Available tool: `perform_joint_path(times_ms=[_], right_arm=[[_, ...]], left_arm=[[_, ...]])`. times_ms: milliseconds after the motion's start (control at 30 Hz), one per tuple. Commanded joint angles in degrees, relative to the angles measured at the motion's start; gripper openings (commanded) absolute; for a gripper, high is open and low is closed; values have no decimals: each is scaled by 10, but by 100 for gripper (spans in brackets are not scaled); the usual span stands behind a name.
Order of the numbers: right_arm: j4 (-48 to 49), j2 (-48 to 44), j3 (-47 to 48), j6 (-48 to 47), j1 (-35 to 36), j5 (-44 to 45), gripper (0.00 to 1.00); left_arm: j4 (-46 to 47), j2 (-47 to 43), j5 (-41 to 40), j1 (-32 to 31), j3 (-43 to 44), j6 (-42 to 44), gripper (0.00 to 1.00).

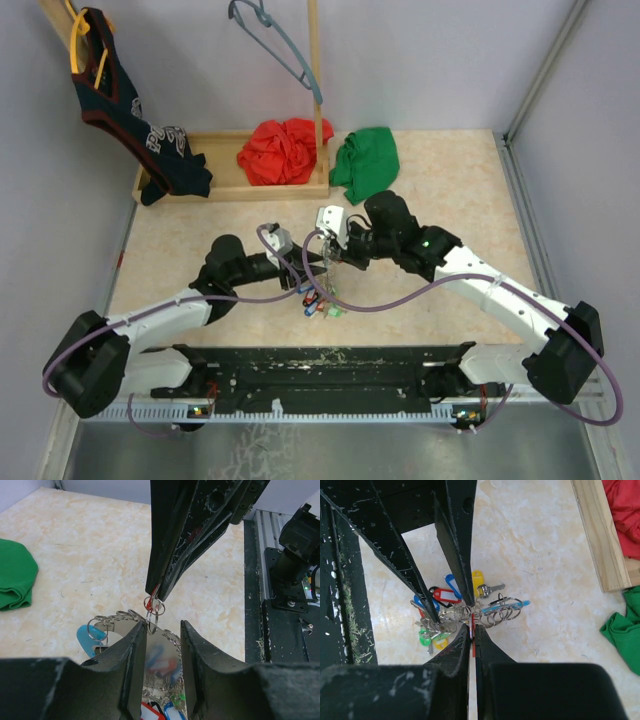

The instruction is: Put the keys on the keyring

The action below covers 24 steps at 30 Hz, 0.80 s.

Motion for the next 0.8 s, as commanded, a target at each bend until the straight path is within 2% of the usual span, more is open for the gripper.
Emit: perform_joint_path(times_ms=[0, 333, 500, 567, 700, 767], right_arm=[[31, -23, 34, -13, 8, -26, 0], [29, -32, 33, -18, 10, -36, 0], [29, -34, 34, -19, 10, -42, 0], [26, -35, 34, -20, 10, -41, 0], [23, -43, 28, -20, 11, -22, 0], [22, -52, 19, -16, 10, 2, 0]], left_arm=[[0, 19, 27, -1, 27, 10, 39], [-29, 34, -1, -1, 46, 20, 39], [-41, 41, 9, -1, 54, 21, 32], [-41, 43, 10, -1, 54, 22, 25], [-43, 43, 9, -1, 54, 24, 3], [-44, 38, 6, -1, 51, 24, 0]])
